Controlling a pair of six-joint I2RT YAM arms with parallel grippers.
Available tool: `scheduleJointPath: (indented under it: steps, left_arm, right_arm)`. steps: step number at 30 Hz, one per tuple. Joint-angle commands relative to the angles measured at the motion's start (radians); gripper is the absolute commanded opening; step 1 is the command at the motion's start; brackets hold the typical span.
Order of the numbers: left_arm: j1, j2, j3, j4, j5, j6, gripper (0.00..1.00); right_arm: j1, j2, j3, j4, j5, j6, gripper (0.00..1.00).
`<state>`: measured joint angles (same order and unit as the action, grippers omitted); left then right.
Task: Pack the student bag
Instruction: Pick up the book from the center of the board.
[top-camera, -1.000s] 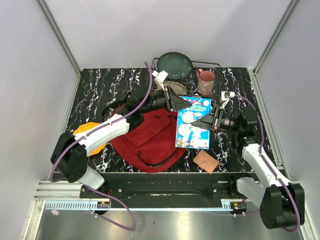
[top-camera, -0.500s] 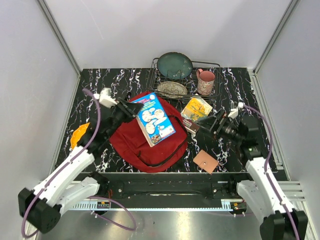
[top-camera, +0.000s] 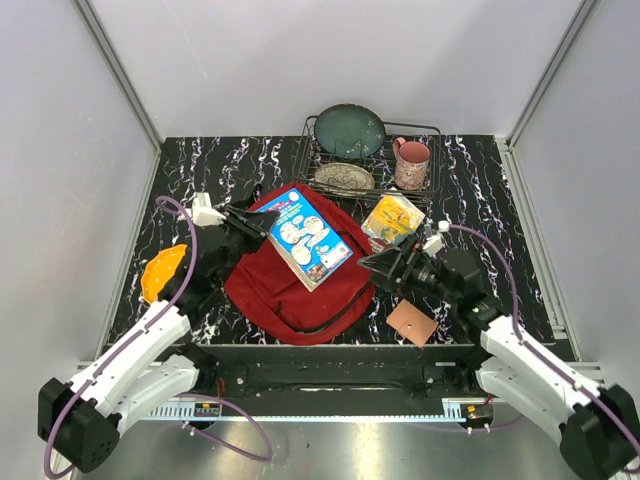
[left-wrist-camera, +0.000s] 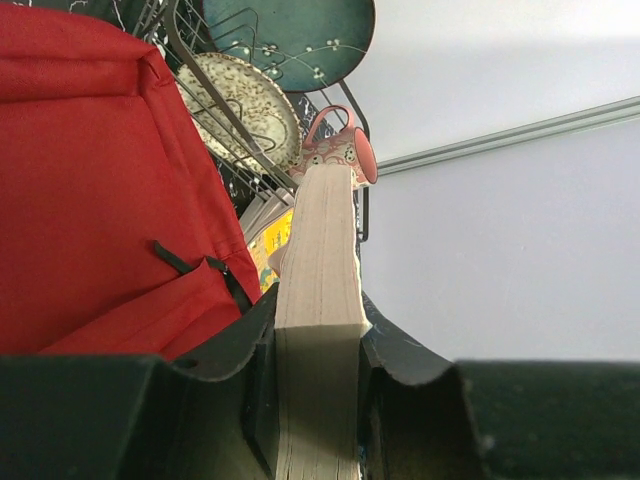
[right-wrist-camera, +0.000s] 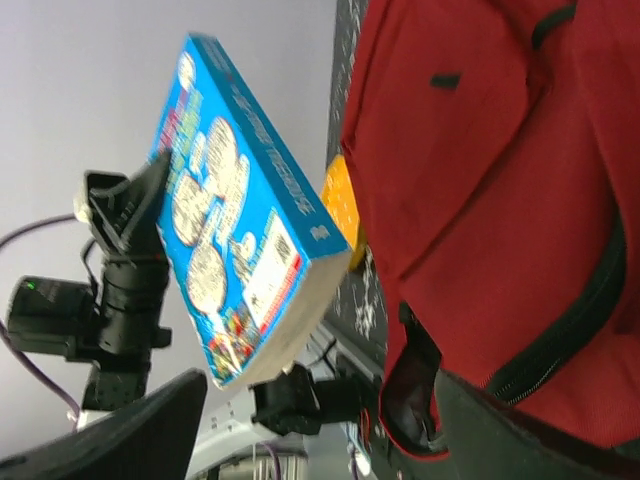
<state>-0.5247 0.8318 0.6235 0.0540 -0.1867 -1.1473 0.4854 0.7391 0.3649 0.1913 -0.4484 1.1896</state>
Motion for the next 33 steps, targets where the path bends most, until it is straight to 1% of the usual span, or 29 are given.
scheduleJointPath:
  steps: [1, 3, 4, 7, 12, 14, 15, 17, 18, 20, 22, 25, 27, 28, 29, 30, 31, 32, 33]
  left_arm:
    - [-0.003, -0.017, -0.007, 0.194, 0.003, -0.084, 0.00]
    - [-0.003, -0.026, -0.018, 0.195, 0.000, -0.097, 0.00]
    - [-0.003, -0.028, -0.021, 0.195, 0.000, -0.098, 0.00]
    - [-0.003, -0.031, -0.036, 0.205, 0.001, -0.109, 0.00]
    - [-0.006, -0.025, -0.053, 0.248, 0.015, -0.121, 0.00]
    - [-0.006, -0.022, -0.056, 0.260, 0.019, -0.123, 0.00]
    - [-0.008, -0.022, -0.054, 0.257, 0.023, -0.121, 0.00]
    - [-0.008, -0.017, -0.047, 0.257, 0.029, -0.111, 0.00]
    - [-0.008, -0.016, -0.045, 0.259, 0.036, -0.111, 0.00]
    - [-0.009, -0.010, -0.048, 0.267, 0.039, -0.111, 0.00]
    - [-0.008, -0.010, -0.053, 0.273, 0.047, -0.115, 0.00]
    - [-0.009, -0.010, -0.061, 0.279, 0.062, -0.121, 0.00]
    - [-0.009, -0.013, -0.071, 0.283, 0.070, -0.126, 0.00]
    - [-0.009, -0.017, -0.074, 0.283, 0.070, -0.130, 0.00]
    - [-0.011, -0.020, -0.079, 0.285, 0.070, -0.132, 0.00]
    - [-0.009, -0.020, -0.085, 0.287, 0.072, -0.134, 0.00]
    - [-0.011, -0.020, -0.087, 0.290, 0.072, -0.135, 0.00]
    - [-0.011, -0.020, -0.088, 0.293, 0.075, -0.137, 0.00]
    - [-0.009, -0.019, -0.090, 0.296, 0.076, -0.138, 0.00]
  right_arm:
    - [0.126, 0.103, 0.032, 0.201, 0.126, 0.033, 1.00]
    - [0.169, 0.147, 0.028, 0.247, 0.168, 0.042, 1.00]
    - [0.200, 0.163, 0.026, 0.302, 0.178, 0.045, 1.00]
    - [0.234, 0.221, 0.038, 0.388, 0.201, 0.042, 1.00]
    - [0.263, 0.339, 0.078, 0.447, 0.217, 0.061, 1.00]
    - [0.268, 0.388, 0.077, 0.513, 0.217, 0.076, 0.93]
    - [0.272, 0.402, 0.078, 0.529, 0.217, 0.079, 0.86]
    - [0.285, 0.446, 0.077, 0.601, 0.215, 0.088, 0.82]
    - [0.286, 0.460, 0.078, 0.638, 0.208, 0.088, 0.77]
    - [0.288, 0.490, 0.088, 0.651, 0.203, 0.096, 0.71]
    - [0.288, 0.508, 0.085, 0.704, 0.200, 0.094, 0.64]
    - [0.288, 0.510, 0.086, 0.731, 0.214, 0.079, 0.59]
    - [0.286, 0.503, 0.089, 0.726, 0.220, 0.074, 0.50]
    - [0.289, 0.499, 0.091, 0.726, 0.220, 0.068, 0.47]
    - [0.286, 0.497, 0.094, 0.726, 0.218, 0.067, 0.47]
    - [0.288, 0.497, 0.097, 0.734, 0.212, 0.065, 0.44]
    - [0.288, 0.500, 0.100, 0.741, 0.208, 0.064, 0.36]
    - [0.288, 0.505, 0.103, 0.755, 0.197, 0.064, 0.38]
    - [0.288, 0.511, 0.106, 0.808, 0.162, 0.061, 0.48]
